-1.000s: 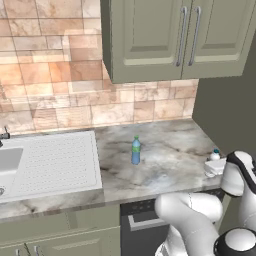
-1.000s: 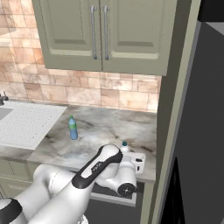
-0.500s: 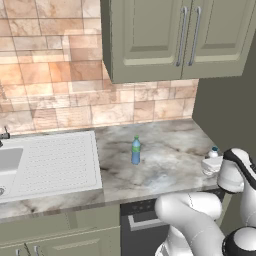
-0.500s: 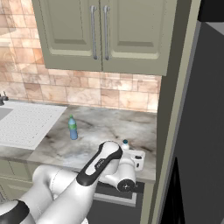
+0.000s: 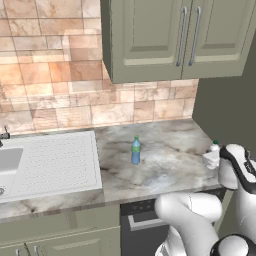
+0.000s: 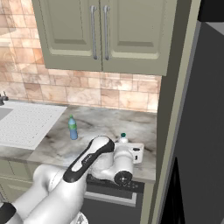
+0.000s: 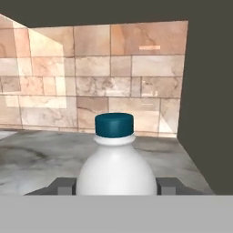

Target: Take the bottled waters from the counter and place them in the freezer to freeze. Close the freezer door after placing the bottles.

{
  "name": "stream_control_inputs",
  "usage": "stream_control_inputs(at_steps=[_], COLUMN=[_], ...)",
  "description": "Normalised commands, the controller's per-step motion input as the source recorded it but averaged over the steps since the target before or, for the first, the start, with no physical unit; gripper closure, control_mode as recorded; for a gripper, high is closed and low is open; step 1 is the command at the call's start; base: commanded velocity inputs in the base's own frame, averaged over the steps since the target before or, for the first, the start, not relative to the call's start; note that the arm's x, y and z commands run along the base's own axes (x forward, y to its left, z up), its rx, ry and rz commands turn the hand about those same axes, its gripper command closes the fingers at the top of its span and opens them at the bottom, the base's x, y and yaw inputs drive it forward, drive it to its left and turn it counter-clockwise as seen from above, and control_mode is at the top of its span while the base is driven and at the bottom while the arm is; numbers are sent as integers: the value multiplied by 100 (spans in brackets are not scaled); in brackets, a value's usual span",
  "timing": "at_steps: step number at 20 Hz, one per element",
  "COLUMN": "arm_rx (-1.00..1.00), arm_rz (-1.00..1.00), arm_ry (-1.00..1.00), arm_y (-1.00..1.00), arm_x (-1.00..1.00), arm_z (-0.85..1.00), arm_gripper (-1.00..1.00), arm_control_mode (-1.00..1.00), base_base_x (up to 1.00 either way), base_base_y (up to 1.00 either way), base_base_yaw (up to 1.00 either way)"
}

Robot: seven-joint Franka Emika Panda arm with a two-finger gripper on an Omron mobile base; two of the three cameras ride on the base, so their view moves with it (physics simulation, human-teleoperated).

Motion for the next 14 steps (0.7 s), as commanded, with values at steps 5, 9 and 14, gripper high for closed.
stream_control_inputs(at_steps=[5, 9, 14], arm_rx=[-1, 1, 12], arm_rz=[-16, -10, -40], arm_ry=[20, 28, 19], arm_y=[43, 82, 35], arm_x=[-13, -21, -52], arm_z=[86, 84, 83], arm_gripper=[100, 100, 100], arm_control_mode=[-100, -100, -100], base_base_x=[0, 0, 0], base_base_y=[0, 0, 0], base_base_yaw=[0, 0, 0])
